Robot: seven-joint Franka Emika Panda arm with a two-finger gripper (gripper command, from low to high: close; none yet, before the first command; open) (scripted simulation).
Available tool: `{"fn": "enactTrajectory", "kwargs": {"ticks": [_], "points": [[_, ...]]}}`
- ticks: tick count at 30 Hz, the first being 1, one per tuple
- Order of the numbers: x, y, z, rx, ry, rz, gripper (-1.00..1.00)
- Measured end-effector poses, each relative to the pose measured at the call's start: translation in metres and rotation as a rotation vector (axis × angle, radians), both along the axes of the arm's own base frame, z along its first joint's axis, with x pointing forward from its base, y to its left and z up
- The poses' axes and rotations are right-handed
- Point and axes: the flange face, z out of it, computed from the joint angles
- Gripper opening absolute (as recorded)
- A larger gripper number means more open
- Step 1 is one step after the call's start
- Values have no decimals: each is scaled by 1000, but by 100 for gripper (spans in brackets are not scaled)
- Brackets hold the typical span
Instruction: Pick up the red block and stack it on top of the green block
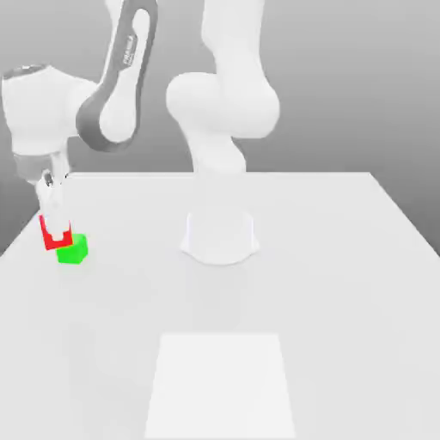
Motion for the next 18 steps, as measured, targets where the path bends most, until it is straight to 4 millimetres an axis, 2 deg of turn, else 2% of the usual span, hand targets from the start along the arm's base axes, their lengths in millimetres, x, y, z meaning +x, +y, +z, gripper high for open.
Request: {"fn": "enactTrajectory", "kwargs": {"ticks": [2, 4, 18], "points": [[-40, -6, 1, 5, -7, -108, -100], [-58, -7, 0, 8, -16, -159, -100], [-58, -9, -26, 19, -51, -175, -100]]}}
